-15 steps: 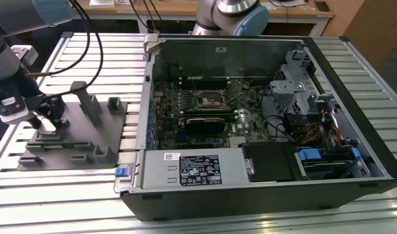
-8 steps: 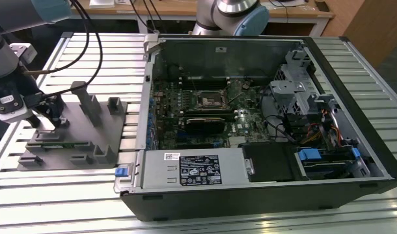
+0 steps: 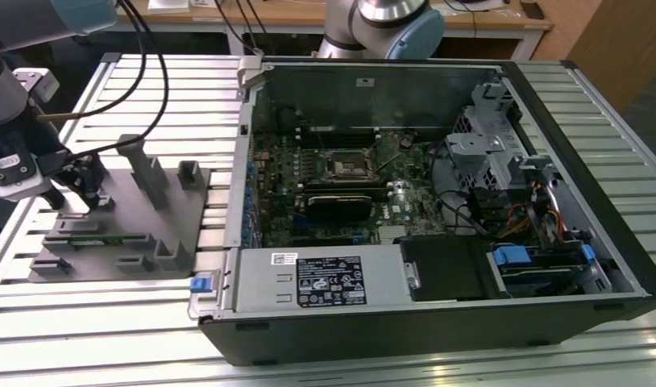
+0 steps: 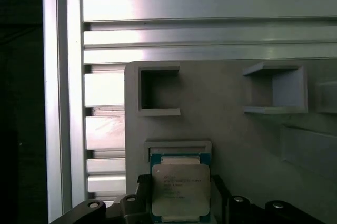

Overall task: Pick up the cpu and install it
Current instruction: 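Pick up the cpu and move it towards the insertion slot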

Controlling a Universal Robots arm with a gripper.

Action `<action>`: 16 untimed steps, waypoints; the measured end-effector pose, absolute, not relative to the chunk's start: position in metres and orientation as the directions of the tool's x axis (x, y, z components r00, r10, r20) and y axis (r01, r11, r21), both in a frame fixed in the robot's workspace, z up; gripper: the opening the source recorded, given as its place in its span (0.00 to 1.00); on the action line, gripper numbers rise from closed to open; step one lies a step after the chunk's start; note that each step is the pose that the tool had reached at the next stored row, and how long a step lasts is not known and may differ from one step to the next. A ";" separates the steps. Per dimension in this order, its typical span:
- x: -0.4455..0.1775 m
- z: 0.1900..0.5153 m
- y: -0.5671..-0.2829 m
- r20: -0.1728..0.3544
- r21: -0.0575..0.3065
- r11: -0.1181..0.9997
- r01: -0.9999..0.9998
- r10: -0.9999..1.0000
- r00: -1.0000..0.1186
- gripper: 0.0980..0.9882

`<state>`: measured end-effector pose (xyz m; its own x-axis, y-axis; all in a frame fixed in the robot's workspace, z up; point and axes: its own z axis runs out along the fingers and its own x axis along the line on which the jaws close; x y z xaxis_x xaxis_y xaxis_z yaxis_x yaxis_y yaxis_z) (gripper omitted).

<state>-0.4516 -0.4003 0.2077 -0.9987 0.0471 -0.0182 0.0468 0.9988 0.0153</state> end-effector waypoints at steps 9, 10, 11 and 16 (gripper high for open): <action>-0.452 0.218 -0.400 -0.018 0.015 0.999 0.047 0.047 -0.999 0.49; -0.452 0.218 -0.400 -0.018 0.015 0.999 0.047 0.047 -0.999 0.49; -0.452 0.219 -0.400 -0.018 0.015 0.999 0.047 0.047 -0.999 0.49; -0.452 0.222 -0.400 -0.018 0.016 0.999 0.047 0.047 -0.999 0.49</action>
<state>-0.4516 -0.4002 0.2223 -0.9987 0.0471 -0.0184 0.0468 0.9988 0.0161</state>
